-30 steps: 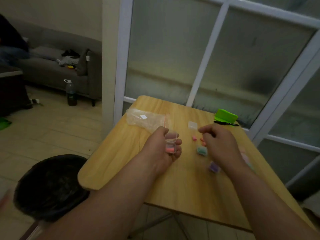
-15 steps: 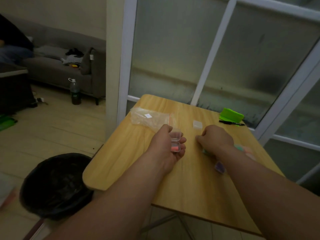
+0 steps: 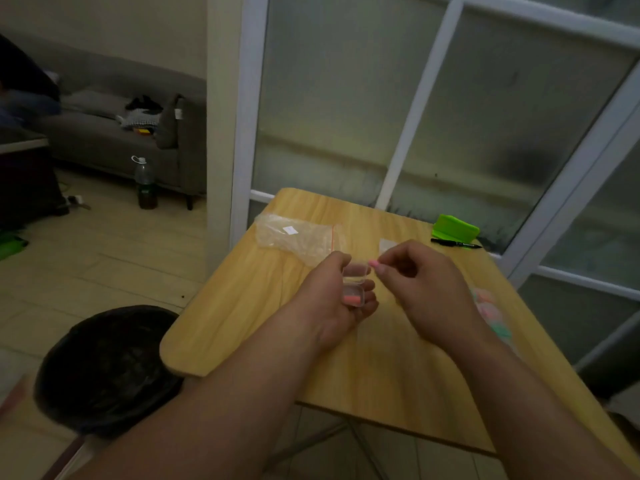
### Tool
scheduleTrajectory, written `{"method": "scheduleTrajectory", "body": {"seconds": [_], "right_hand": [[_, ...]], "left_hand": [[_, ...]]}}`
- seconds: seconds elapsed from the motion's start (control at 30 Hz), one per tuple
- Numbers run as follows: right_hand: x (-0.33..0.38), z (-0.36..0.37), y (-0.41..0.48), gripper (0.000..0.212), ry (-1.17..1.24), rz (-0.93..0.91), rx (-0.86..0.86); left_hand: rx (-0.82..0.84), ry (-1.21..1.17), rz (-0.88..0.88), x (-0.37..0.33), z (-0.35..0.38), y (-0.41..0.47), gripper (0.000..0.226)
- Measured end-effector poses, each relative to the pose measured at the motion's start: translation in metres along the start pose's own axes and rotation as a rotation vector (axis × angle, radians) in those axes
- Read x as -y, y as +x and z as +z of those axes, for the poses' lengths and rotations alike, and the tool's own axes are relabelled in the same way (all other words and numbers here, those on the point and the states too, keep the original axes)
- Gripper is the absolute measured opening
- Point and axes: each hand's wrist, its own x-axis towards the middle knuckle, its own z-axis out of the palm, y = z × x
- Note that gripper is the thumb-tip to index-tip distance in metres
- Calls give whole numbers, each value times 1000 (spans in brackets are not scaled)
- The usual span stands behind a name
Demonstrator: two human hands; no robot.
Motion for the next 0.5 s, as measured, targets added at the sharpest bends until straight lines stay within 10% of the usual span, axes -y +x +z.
{"method": "scheduleTrajectory", "body": {"seconds": [0.5], "right_hand": [[-4, 15, -20, 11, -217, -76, 136]], "left_hand": [[22, 16, -14, 10, 6, -2, 27]]}}
